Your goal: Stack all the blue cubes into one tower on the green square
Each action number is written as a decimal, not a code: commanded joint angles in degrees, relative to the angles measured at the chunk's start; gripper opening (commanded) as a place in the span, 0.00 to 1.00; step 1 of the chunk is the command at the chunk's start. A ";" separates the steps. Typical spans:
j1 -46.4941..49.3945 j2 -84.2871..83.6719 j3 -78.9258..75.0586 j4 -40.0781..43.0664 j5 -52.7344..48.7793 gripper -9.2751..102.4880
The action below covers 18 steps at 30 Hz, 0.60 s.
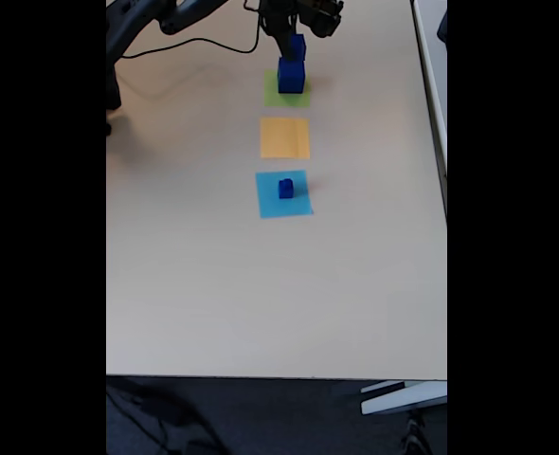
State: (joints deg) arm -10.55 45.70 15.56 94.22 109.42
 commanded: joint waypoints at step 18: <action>-3.08 3.69 5.19 -10.28 -9.05 0.08</action>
State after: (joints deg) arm -13.27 45.70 21.09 84.46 100.46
